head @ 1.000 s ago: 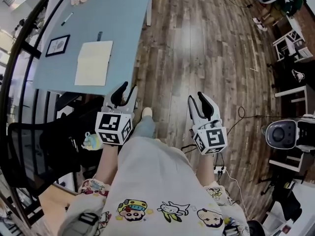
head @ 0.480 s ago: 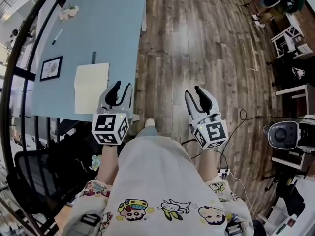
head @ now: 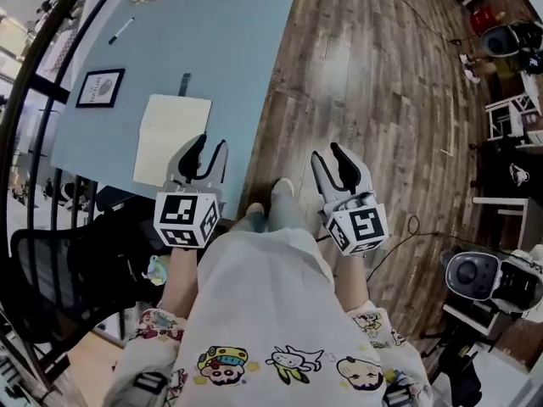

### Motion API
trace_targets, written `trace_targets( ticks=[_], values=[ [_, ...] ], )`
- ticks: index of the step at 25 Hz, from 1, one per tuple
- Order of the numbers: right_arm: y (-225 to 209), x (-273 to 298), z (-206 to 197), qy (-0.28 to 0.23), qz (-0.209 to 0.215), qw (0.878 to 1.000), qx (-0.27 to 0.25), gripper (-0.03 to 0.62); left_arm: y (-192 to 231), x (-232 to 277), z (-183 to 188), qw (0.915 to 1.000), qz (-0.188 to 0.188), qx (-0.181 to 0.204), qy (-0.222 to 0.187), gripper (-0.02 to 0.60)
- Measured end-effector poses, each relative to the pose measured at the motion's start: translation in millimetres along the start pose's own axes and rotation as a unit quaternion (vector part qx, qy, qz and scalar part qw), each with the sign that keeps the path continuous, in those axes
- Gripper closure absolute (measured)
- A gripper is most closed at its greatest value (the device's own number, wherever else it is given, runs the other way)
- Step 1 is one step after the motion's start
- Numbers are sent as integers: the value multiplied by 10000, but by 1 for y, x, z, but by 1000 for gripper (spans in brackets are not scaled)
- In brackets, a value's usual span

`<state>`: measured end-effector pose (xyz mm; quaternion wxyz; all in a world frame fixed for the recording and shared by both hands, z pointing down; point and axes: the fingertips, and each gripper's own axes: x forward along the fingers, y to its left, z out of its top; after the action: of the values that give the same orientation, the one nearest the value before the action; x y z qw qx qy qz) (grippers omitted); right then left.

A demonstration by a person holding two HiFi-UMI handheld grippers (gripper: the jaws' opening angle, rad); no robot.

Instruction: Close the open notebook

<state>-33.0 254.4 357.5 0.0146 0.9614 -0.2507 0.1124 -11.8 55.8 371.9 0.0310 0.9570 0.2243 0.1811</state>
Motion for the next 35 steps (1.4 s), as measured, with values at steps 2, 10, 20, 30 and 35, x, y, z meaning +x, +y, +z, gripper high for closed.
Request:
trace_targets(
  ticks=[2,10,20,30,35],
  values=[
    [8,23,0,63,289,9995,-56,441,18,-3,-3,9996,260,-106,7,430],
    [39,160,14,333,2053,9773,-401,441,112,-27,-12,9736,2110,-853,-158,430],
    [104,285,48,521,4424,8886,-1092,441,165,-51,-12,8874,4175,-1883,-522,430],
    [144,316,46,706,5788,8034,-1205,442,153,-71,-10,8090,5376,-2258,-748,430],
    [162,322,45,768,6240,7674,-1256,442,140,-77,-19,7699,5809,-2508,-832,430]
  ],
)
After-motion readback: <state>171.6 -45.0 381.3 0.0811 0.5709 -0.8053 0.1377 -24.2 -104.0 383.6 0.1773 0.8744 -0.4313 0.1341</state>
